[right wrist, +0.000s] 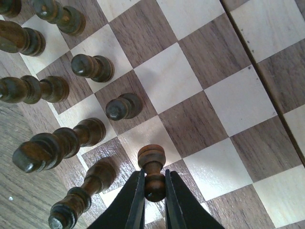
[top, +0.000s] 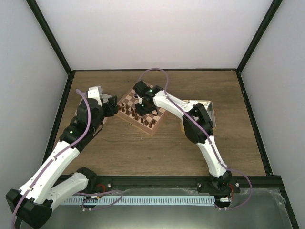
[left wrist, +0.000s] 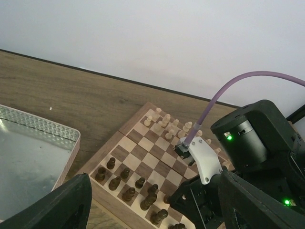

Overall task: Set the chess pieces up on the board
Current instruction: Place the chess piece on the chessboard.

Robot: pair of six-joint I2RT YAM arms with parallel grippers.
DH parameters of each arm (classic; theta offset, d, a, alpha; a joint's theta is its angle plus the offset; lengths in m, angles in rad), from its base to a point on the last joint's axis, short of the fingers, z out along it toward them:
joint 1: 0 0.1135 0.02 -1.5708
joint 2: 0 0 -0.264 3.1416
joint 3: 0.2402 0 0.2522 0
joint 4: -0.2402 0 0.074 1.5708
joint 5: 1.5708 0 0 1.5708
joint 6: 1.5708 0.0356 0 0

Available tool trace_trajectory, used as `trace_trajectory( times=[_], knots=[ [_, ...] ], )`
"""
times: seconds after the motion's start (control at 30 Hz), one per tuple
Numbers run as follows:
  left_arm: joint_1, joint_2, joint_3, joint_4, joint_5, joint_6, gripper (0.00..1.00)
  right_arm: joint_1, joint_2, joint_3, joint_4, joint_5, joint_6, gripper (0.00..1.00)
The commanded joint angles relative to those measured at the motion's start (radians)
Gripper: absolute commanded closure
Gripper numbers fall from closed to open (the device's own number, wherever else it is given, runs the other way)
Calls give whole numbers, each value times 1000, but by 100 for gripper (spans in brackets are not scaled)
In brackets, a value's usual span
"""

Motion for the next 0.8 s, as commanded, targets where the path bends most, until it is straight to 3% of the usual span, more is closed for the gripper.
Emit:
trace_trajectory(
  times=[0.0, 0.77],
  knots=[
    [2, 5, -1, 1, 12, -1, 26, 9, 22, 57, -19, -14, -14, 88],
    [3, 16, -11, 0, 14, -5, 26, 11, 25, 98, -19, -14, -9, 81]
  ],
)
